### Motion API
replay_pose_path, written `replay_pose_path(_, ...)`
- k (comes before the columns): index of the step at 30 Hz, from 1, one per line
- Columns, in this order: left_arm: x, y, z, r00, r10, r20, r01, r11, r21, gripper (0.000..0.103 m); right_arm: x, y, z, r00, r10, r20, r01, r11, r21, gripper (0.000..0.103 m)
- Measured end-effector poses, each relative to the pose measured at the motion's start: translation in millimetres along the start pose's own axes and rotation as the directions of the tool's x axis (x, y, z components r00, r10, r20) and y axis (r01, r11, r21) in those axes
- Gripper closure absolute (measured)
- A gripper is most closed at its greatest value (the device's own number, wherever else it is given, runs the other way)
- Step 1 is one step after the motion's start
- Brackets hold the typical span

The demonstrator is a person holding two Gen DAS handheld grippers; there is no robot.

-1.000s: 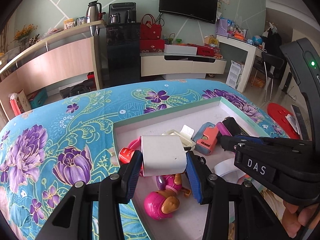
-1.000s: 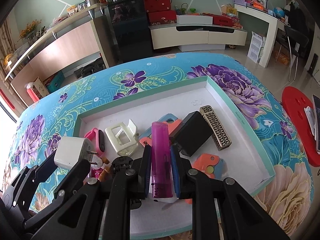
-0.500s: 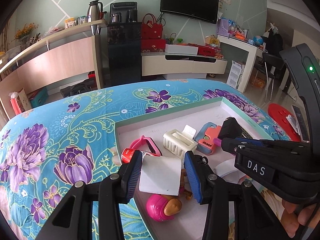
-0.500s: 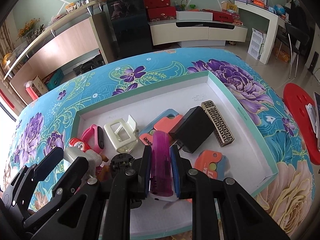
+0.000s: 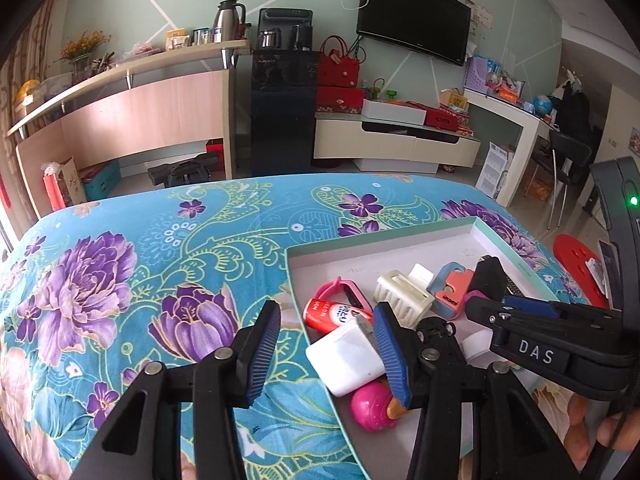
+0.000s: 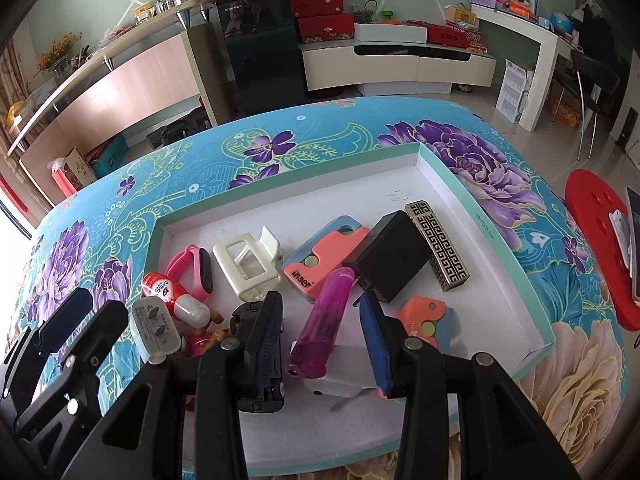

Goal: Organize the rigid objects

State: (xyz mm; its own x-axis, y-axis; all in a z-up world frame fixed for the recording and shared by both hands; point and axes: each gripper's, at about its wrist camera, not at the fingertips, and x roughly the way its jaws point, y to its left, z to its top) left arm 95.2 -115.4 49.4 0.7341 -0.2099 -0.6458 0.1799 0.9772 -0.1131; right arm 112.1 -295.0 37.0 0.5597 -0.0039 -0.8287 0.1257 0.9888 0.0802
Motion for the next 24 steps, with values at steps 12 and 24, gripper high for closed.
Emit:
replay_pose_path(12,4,62,-15,0.986,0.146,-0.085,-0.158,0.974,-0.161,0.025,-7,14,-8,1.000,-0.020,0.023,0.021,0.999,-0.027,0.044)
replay_pose_path(24,-12,79,-40,0.957,0.245,-0.154,-0.271,0.946,-0.176,0.000,-26,31,-30,0.999,0.010,0.047,-0.007,0.997,-0.075,0.019)
